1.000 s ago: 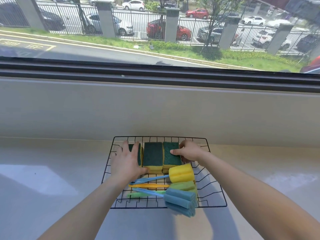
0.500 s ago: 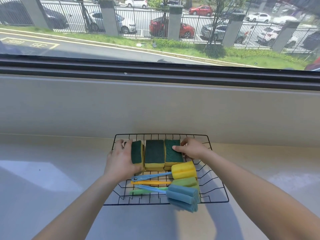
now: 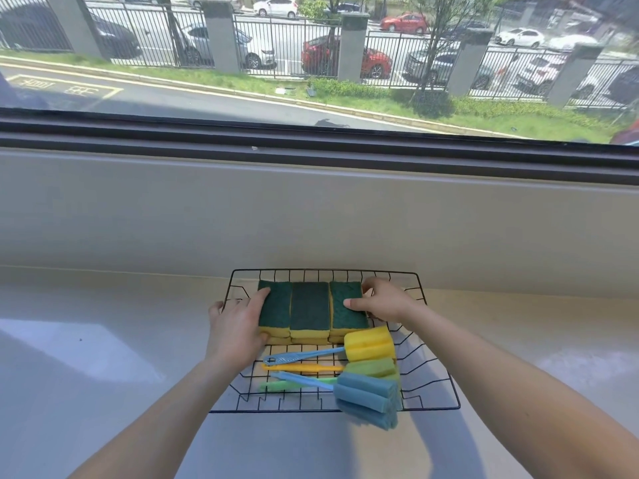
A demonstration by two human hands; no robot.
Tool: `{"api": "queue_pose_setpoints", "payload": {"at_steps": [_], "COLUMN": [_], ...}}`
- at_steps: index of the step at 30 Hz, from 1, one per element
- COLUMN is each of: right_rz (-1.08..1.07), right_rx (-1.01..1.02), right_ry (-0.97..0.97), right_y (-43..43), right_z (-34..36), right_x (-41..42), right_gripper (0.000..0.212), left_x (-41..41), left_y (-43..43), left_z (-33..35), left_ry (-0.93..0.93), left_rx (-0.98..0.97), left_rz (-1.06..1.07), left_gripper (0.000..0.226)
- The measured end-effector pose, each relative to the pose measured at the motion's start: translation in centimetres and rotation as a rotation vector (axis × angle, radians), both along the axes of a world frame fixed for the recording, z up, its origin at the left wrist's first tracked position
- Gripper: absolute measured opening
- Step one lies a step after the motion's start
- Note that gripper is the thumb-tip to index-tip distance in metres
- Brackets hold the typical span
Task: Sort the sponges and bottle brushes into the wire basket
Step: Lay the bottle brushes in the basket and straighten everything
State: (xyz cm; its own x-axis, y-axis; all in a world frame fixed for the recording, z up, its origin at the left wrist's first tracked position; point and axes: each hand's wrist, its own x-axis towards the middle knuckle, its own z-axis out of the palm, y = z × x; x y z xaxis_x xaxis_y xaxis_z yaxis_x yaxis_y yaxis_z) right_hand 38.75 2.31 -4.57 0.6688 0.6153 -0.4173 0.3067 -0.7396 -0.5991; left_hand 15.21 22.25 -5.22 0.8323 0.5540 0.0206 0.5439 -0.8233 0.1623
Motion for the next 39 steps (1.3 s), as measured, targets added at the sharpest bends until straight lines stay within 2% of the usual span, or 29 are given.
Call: {"api": "queue_pose_setpoints", "payload": {"at_steps": [4, 9, 13, 18, 22, 33, 39], "right_rz": [-0.005, -0.001, 0.000, 0.017, 0.047, 0.054, 0.061], "right_rx": [0.000, -0.011, -0.031, -0.094, -0.102, -0.084, -0.074], "right_ry": [-0.015, -0.025, -0.052, -0.174, -0.282, -0.220, -0.210], "right_y": [0.1, 0.8, 0.8, 0.9, 0.8, 0.6, 0.6], "right_z": [-0.2, 0.1, 0.0, 0.2, 0.3, 0.3, 0.4], "right_x": [-0.1, -0.3, -0.3, -0.5, -0.7, -0.9, -1.0], "right_gripper": [0.085, 0.068, 0.063, 0.082, 0.093, 0.085, 0.088], "left_x": [0.1, 0.3, 0.1, 1.0, 2.2, 3.1, 2.5], "left_y": [0.0, 0.2, 0.0, -1.3, -2.6, -3.1, -3.2], "left_z": [-0.3, -0.2, -0.3, 0.6, 0.6, 0.2, 0.6], "left_ry": [-0.011, -0.002, 0.001, 0.008, -0.021, -0.065, -0.090], "left_rx": [-0.069, -0.029, -0.065, 0.071, 0.185, 0.097, 0.034], "left_rz": [0.015, -0.003, 0.019, 0.061, -0.013, -0.023, -0.004], "left_gripper": [0.082, 0.083, 0.099, 0.120, 0.113, 0.093, 0.101]}}
